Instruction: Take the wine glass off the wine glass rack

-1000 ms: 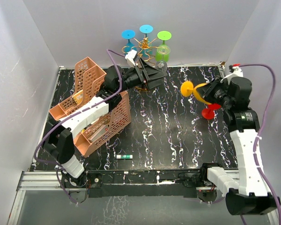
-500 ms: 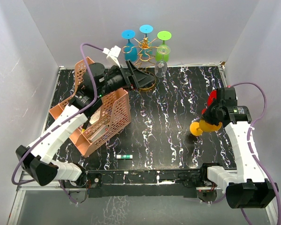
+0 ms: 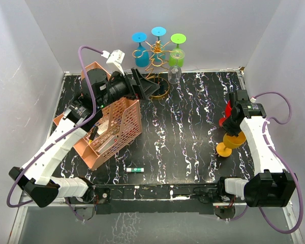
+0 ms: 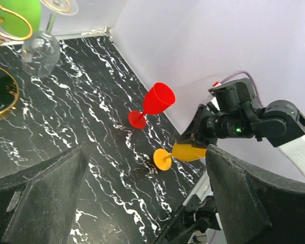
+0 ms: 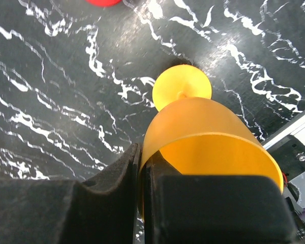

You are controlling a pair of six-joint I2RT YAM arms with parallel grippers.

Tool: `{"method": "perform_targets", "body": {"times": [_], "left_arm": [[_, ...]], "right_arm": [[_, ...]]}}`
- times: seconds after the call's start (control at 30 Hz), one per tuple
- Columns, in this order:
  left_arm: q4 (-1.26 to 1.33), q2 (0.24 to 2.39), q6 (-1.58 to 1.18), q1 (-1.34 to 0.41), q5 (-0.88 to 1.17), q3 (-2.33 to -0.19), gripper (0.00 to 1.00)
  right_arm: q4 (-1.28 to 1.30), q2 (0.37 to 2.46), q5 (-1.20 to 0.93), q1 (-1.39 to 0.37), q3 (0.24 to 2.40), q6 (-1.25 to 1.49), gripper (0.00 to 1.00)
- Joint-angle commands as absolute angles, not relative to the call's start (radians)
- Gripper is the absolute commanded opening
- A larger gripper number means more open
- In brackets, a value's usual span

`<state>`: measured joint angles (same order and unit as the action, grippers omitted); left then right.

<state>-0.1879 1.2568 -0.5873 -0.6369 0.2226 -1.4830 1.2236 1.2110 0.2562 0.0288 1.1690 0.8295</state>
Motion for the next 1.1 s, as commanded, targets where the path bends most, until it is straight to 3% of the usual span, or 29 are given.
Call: {"method": "perform_targets", "body": {"times": [0.0, 0.33, 1.07], "left_arm": [[-0.249, 1.24, -0.481, -0.637, 0.158, -1.551, 0.95], [-0.36, 1.244, -0.347, -0.683, 0.022, -1.615, 0.96], [-0.379, 1.255, -0.273, -0.71, -0.046, -1.638, 0.97]], "right_arm": [[1.217, 1.219, 0.385, 0.062, 1.244, 0.886, 0.08], [1.141, 1.286, 0.388, 0.153, 1.305, 0.848, 0.08], [1.037, 1.417, 0.301, 0.232, 1.307, 0.811, 0.08]]}}
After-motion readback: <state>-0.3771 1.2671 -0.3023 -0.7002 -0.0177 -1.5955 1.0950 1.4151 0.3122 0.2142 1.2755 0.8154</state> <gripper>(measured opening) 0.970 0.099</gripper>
